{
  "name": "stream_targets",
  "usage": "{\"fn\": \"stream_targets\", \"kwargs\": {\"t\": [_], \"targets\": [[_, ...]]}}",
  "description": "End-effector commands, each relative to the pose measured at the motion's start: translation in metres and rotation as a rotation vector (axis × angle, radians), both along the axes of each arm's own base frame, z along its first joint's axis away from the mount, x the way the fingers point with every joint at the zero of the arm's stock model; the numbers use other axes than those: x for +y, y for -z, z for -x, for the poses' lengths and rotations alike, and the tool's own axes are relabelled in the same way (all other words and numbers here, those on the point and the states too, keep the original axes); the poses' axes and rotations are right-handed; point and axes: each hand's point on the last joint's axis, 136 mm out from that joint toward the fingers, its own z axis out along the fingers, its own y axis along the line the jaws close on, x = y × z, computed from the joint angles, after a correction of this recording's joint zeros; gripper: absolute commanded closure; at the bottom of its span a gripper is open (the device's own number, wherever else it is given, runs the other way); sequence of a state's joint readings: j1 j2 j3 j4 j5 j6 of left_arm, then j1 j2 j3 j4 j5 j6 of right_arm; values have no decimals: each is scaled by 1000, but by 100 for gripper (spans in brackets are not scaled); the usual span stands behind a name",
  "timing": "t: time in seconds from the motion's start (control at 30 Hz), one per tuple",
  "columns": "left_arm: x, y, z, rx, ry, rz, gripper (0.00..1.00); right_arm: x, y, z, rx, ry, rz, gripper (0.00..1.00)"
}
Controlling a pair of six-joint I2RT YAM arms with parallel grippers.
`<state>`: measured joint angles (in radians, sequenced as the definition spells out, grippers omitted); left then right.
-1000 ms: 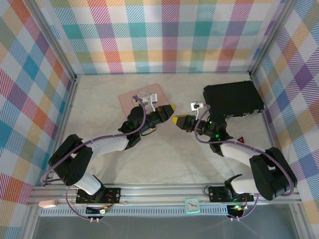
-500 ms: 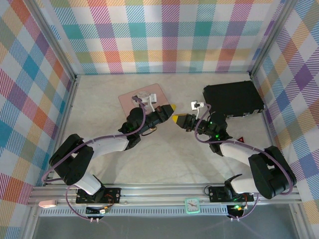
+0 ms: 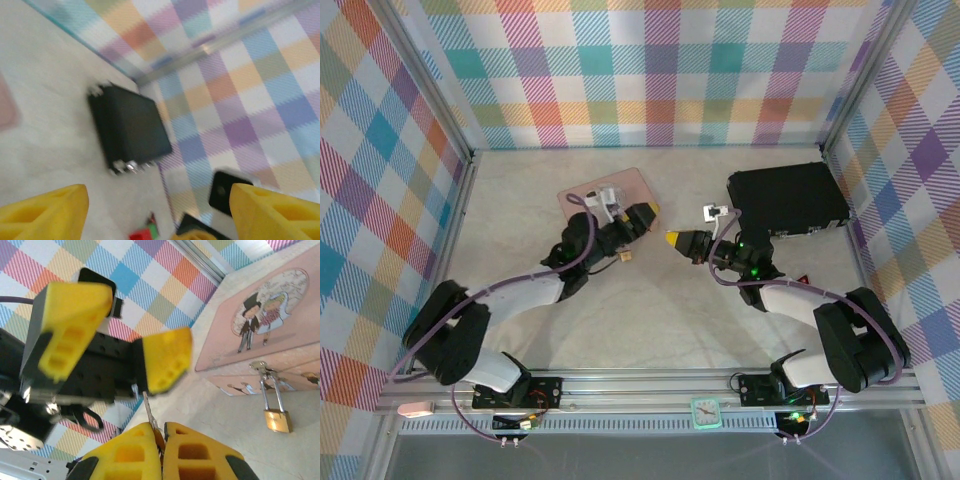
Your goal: Unlock a padlock with a key
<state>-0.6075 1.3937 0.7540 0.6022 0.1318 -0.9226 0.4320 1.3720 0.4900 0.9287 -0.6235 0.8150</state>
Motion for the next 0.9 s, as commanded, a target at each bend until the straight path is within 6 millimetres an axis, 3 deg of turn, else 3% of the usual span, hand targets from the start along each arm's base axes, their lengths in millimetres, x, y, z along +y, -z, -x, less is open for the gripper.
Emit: {"fn": "stream_targets", "kwargs": {"t": [0.0,0.13,0.27,0.53,0.87], "targets": [[43,41,1,142,-117,-239,25,-1,9,-3,11,9,48,100],[64,95,16,303,-122,-459,27,-1,27,-6,80,17,109,100],[64,143,26,422,-89,-528,32,-1,39,-6,129,19,137,100],[45,170,0,382,-114,-725,31,-2,39,-7,136,26,143,100],[34,213,-24,375,-157,-741,41,-5,40,-4,137,40,166,100]]}}
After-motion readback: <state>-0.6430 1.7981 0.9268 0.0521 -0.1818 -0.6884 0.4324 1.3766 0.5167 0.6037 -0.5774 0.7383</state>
